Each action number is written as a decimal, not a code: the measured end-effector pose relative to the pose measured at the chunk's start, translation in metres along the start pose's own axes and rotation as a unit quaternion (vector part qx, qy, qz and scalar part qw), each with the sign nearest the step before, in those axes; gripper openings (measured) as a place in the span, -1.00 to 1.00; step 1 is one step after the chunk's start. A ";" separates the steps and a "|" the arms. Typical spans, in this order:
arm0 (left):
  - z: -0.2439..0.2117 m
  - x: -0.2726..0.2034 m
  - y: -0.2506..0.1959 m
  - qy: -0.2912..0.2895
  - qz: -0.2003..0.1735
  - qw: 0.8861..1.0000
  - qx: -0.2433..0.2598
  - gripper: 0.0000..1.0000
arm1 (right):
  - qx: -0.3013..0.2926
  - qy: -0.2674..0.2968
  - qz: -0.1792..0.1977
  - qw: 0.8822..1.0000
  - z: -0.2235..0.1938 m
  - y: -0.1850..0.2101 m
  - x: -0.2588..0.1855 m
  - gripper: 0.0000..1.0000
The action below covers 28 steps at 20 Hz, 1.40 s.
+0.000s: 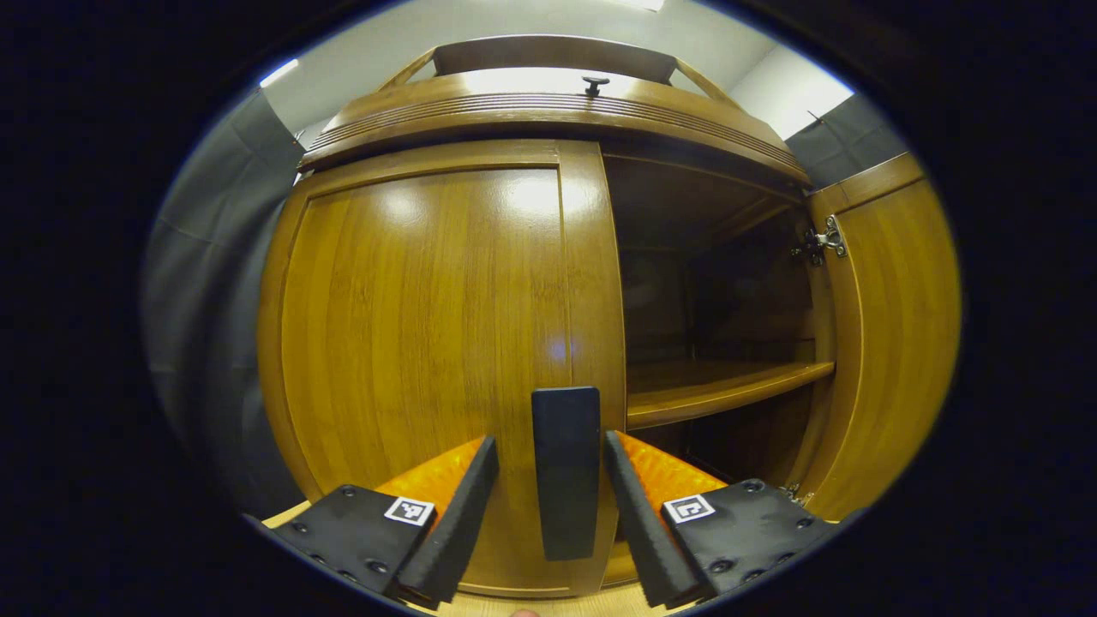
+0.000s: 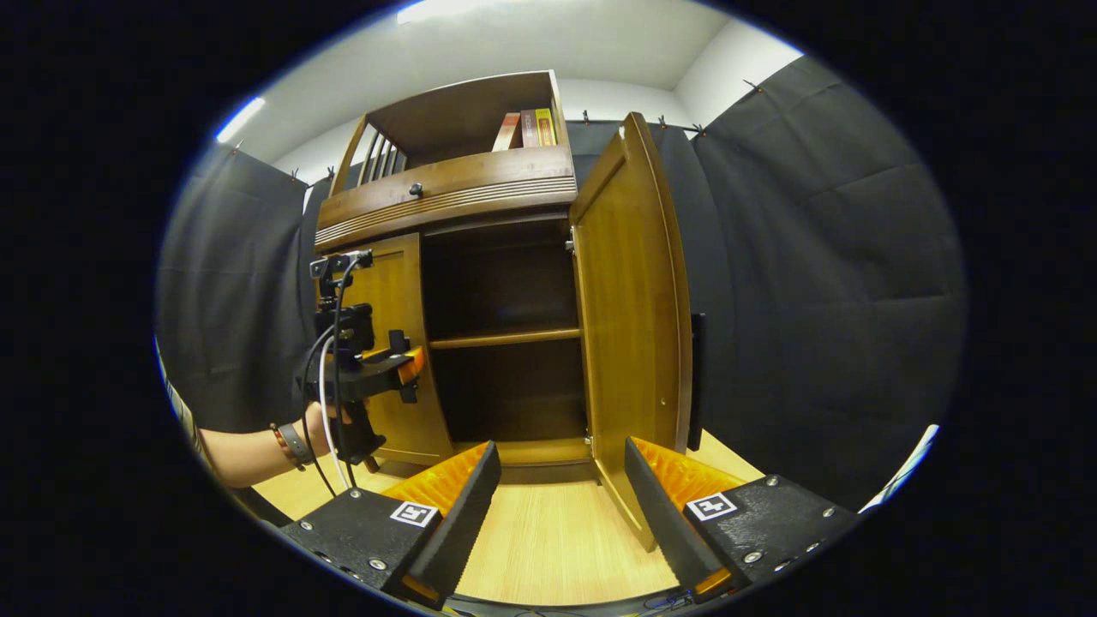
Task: Open the right door of the double-door shoe cabinet with the right hand, and open the left door with the left hand.
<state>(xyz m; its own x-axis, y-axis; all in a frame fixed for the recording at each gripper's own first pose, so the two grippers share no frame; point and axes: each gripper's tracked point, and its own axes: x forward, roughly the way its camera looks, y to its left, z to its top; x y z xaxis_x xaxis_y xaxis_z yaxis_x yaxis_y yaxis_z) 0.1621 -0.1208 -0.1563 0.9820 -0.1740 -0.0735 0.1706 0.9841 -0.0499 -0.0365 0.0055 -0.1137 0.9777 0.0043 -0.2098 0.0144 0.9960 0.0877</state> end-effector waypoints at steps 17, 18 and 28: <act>0.002 -0.072 0.005 0.087 0.007 0.996 0.019 -0.39 | 0.006 0.012 0.068 0.998 0.004 0.039 0.000 0.80; 0.006 -0.084 0.010 0.091 0.010 0.996 0.010 -0.40 | 0.002 0.017 0.073 0.997 0.001 0.041 0.001 0.80; 0.025 -0.199 0.094 0.068 0.053 0.996 0.009 -0.42 | -0.051 -0.002 0.077 0.996 0.026 0.069 0.033 0.80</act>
<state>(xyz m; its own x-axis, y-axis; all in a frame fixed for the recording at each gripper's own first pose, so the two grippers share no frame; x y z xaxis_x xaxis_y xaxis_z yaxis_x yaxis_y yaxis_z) -0.0149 0.0069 -0.1215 0.9748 -0.0712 -0.2116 0.0692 0.9975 -0.0169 0.0021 0.0716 -0.0892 0.9676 0.1580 -0.1970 -0.1572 0.9874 0.0198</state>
